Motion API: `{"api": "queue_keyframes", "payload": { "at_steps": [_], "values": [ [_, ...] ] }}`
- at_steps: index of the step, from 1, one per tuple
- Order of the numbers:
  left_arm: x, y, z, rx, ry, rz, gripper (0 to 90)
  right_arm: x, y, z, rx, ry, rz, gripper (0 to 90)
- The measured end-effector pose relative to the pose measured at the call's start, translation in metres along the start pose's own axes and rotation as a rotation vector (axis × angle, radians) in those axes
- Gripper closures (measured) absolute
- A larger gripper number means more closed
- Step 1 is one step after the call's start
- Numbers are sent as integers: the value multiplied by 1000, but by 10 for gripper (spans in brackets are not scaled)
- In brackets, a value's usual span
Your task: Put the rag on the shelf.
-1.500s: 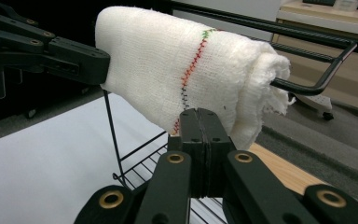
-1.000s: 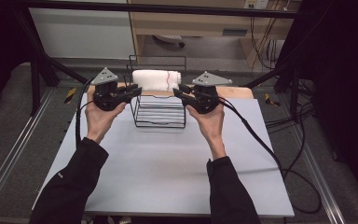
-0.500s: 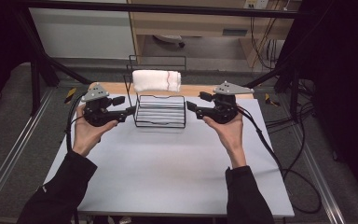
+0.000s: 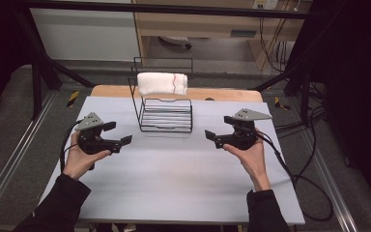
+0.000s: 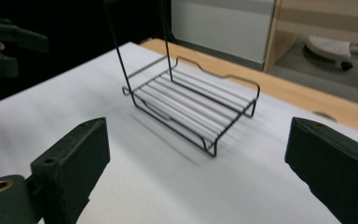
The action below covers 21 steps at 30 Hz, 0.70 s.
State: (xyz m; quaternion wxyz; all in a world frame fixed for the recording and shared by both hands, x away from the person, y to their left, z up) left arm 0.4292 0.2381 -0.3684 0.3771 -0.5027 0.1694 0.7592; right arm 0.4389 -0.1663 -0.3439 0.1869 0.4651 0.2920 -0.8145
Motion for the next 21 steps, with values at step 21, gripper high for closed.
{"api": "queue_keyframes", "payload": {
  "at_steps": [21],
  "values": [
    [78, 11, 9, 12, -68, 24, 116, 101, 47, 26, 32, -118, -86, 28]
  ]
}}
Point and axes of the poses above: each handheld gripper's, and its own axes: z roughly backward along the jaws, x roughly out of its underside, y roughly to its right, the point moved 3 cm from there along -z, roughly forward along the jaws, and after that the axes turned 13 degrees about -z, right-handed, at the moved point
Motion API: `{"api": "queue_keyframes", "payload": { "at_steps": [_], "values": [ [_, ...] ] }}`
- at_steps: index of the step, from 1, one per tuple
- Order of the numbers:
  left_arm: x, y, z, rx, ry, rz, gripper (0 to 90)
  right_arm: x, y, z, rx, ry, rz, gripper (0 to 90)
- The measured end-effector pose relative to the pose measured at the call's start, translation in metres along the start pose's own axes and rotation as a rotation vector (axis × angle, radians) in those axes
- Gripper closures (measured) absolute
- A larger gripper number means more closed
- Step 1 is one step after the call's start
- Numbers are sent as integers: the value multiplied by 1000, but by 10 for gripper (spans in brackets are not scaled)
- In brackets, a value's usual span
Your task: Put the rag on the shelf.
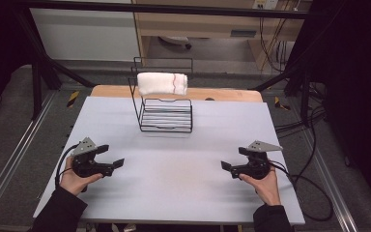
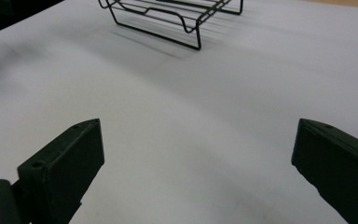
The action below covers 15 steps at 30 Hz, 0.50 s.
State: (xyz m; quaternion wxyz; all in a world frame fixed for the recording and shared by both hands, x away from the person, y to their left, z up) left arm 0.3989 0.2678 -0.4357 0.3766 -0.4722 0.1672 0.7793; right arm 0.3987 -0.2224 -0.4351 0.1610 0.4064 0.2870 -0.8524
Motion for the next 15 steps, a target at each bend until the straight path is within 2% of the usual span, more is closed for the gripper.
{"api": "queue_keyframes", "payload": {
  "at_steps": [4, 8, 15],
  "values": [
    [5, 0, 2, -2, -6, -17, 116, 12, 7, 7, 4, -8, -6, 24],
    [9, 2, 2, -1, -7, -13, 117, 21, 14, 11, 17, -6, -27, 20],
    [15, 5, 1, 8, -20, -14, 112, 26, 17, 11, 22, -13, -33, 13]
  ]
}}
Point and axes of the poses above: each handheld gripper's, and its own axes: z roughly backward along the jaws, x roughly out of its underside, y roughly to its right, the point moved 3 cm from there along -z, roughly forward along the jaws, and after that the axes turned 13 degrees about -z, right-handed, at the moved point
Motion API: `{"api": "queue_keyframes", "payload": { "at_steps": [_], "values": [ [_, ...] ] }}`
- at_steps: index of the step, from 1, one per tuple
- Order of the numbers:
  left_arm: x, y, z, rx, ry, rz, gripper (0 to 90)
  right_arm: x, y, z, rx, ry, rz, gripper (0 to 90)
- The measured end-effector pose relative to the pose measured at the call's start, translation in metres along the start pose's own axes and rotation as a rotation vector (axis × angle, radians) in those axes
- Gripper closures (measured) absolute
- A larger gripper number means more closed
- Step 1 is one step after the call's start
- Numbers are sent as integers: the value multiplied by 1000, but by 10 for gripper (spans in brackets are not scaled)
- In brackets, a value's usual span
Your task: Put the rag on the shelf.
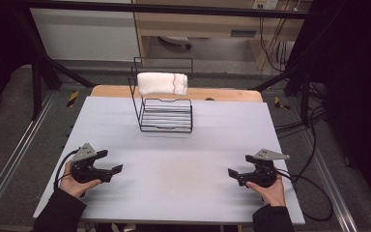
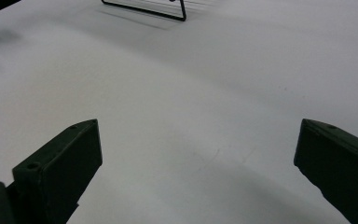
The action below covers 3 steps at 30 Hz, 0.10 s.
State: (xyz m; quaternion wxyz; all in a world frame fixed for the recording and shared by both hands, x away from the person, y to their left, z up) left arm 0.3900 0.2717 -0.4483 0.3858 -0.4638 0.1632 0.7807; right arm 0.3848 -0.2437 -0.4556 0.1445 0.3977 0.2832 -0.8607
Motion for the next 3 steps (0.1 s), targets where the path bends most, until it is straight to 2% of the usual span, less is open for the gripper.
{"api": "queue_keyframes", "payload": {
  "at_steps": [3],
  "values": [
    [1, 1, 0, 2, 1, 3, 112, 1, 0, 0, -2, -4, 3, 13]
  ]
}}
Point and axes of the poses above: each handheld gripper's, and its own axes: z roughly backward along the jaws, x roughly out of its underside, y roughly to its right, the point moved 3 cm from there along -z, roughly forward along the jaws, and after that the axes turned 13 degrees about -z, right-handed, at the moved point
